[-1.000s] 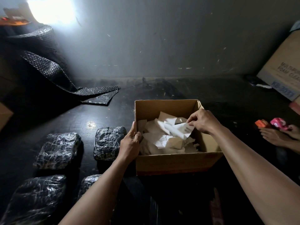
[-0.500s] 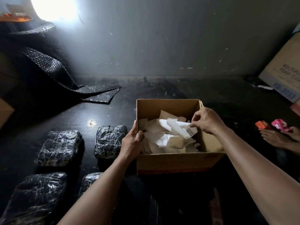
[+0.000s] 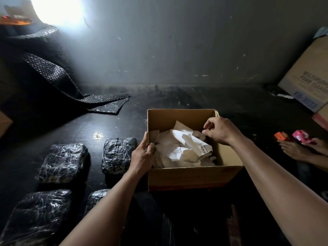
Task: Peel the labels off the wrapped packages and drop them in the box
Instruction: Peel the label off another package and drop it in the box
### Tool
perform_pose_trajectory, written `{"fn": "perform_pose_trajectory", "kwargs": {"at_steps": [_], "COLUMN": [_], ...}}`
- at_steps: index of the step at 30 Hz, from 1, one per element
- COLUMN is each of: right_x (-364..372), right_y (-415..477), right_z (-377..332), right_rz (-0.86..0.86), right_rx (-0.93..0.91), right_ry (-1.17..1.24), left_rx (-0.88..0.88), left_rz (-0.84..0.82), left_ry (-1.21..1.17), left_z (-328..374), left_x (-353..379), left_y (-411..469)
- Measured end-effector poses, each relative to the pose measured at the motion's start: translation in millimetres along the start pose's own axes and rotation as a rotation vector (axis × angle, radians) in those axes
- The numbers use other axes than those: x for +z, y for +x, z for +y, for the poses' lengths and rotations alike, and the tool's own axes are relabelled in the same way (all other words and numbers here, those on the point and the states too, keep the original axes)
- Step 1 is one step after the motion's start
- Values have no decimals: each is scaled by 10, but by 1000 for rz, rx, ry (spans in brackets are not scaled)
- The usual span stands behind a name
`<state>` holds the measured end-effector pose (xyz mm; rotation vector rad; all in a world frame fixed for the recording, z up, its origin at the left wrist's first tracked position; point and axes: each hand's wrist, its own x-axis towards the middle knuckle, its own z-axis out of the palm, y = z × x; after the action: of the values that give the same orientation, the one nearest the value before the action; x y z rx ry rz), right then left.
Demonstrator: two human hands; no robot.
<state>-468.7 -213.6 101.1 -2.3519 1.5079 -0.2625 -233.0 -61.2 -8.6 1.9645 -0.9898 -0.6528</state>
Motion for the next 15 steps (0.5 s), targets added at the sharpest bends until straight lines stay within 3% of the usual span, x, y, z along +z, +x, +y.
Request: {"fn": "perform_pose_trajectory", "kwargs": {"at_steps": [10, 15], "right_x": [-279, -858], "right_y": [-541, -1489], "right_z": [-527, -1147], "right_rz": [15, 55], "right_rx": [-124, -258], "right_ry": [24, 227], "left_rx": [100, 259], "left_rz": [-115, -149], "left_ry": [105, -124], "left_z": [-30, -118], "left_x": [-279, -725], "left_y": [-107, -1147]}}
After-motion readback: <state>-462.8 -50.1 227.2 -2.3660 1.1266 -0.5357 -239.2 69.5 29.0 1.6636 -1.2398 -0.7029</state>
